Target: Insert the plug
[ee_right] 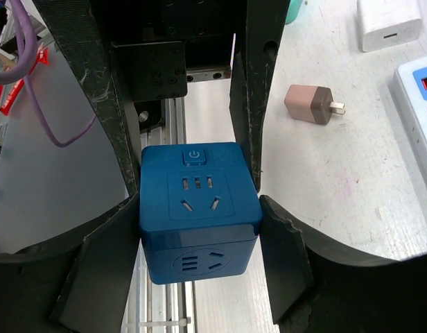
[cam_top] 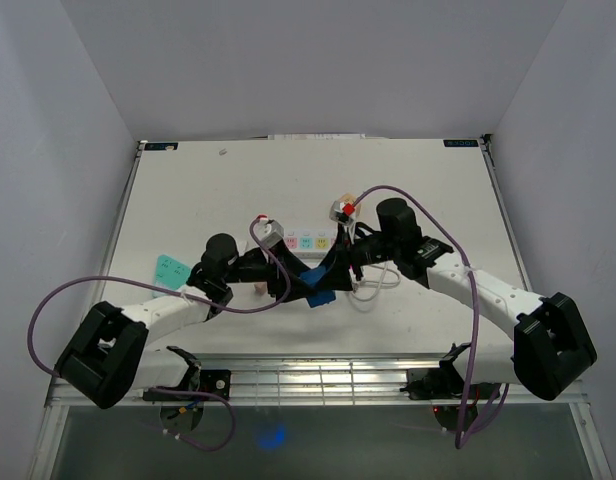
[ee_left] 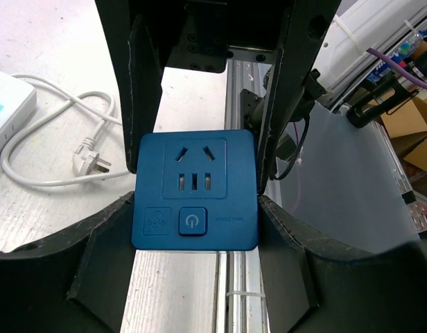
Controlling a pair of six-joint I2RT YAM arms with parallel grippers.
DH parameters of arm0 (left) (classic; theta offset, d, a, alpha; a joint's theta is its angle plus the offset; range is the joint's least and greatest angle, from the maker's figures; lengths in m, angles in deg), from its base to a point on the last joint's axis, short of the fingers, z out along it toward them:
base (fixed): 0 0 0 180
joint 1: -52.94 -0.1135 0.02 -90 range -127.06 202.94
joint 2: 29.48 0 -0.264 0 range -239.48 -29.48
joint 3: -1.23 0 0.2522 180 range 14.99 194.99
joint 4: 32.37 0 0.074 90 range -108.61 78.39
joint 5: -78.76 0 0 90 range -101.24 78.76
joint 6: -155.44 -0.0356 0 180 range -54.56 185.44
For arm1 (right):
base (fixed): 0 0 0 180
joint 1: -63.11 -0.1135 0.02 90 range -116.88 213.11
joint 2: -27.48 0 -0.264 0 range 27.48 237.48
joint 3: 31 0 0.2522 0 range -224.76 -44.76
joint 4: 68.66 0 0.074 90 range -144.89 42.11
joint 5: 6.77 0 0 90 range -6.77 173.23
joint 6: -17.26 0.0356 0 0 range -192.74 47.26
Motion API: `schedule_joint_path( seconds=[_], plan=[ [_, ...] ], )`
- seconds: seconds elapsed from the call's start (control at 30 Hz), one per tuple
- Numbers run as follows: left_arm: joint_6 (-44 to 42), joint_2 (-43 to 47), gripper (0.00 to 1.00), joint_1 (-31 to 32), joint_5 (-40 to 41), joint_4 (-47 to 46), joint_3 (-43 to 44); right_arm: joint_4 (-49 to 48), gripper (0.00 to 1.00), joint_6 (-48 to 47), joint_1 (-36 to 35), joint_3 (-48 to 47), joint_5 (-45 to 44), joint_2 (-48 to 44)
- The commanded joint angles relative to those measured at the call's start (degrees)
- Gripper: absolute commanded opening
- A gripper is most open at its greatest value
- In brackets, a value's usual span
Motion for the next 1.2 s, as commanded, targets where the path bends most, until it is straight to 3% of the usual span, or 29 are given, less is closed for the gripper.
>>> schedule_joint_path(
  seconds=[0.0,0.1,0.37,0.57,0.6,0.77,1.17],
  plan=[
    [-0.32,5.96,0.66,0.33,5.93,-3.03,-0.31,-0.14,0.08,-0.74,-1.11,-1.29,-2.61,-0.04],
    [-0.67,8.08,0.98,0.33,9.18,-1.81,-1.36,-0.22,0.08,-0.48,-1.02,-1.03,-5.24,-0.48],
    [-1.11,15.99,0.98,0.16,20.60,3.47,-3.39,-0.49,0.08,0.84,-0.49,-0.50,-13.25,-1.44],
    [2.32,18.98,0.98,-0.37,35.80,10.15,-3.92,-4.96,0.08,6.10,-0.32,3.27,-30.10,-5.92],
    [3.02,19.59,0.98,-0.63,37.47,11.02,-3.92,-5.49,0.08,6.99,-0.32,3.98,-36.31,-6.71],
    [5.04,21.62,0.98,-0.81,39.15,11.47,-4.97,-11.81,0.08,11.04,-0.32,9.86,-54.60,-10.84],
    [10.05,22.14,0.98,-0.90,42.40,14.20,-5.15,-15.78,0.08,14.55,-0.67,9.35,-76.33,-6.46]
  ],
)
